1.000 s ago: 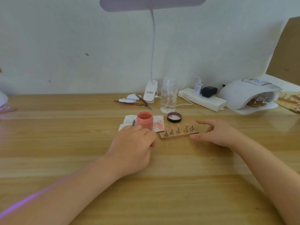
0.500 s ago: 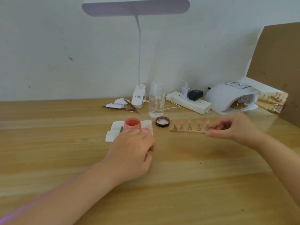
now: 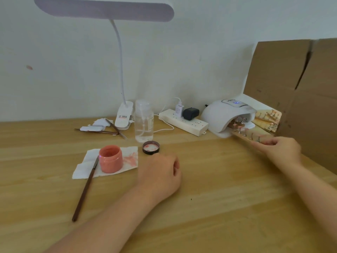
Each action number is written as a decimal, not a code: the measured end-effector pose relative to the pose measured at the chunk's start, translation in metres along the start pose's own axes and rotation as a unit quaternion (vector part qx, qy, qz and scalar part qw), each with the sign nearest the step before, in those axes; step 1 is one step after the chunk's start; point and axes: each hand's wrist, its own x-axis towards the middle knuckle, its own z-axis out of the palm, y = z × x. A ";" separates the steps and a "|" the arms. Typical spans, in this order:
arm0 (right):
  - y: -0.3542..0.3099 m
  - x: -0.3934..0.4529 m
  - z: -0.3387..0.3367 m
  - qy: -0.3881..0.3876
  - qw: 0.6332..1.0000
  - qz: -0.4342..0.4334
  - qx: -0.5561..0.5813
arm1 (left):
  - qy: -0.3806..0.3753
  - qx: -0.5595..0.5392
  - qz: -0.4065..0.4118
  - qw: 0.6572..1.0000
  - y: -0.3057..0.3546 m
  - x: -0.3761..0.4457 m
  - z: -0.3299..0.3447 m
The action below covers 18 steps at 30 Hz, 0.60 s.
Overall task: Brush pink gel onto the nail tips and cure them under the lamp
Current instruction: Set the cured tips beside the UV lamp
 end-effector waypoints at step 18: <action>0.011 0.055 0.054 -0.055 0.987 -0.053 -0.141 | 0.017 -0.002 0.002 1.000 -0.007 0.000 0.008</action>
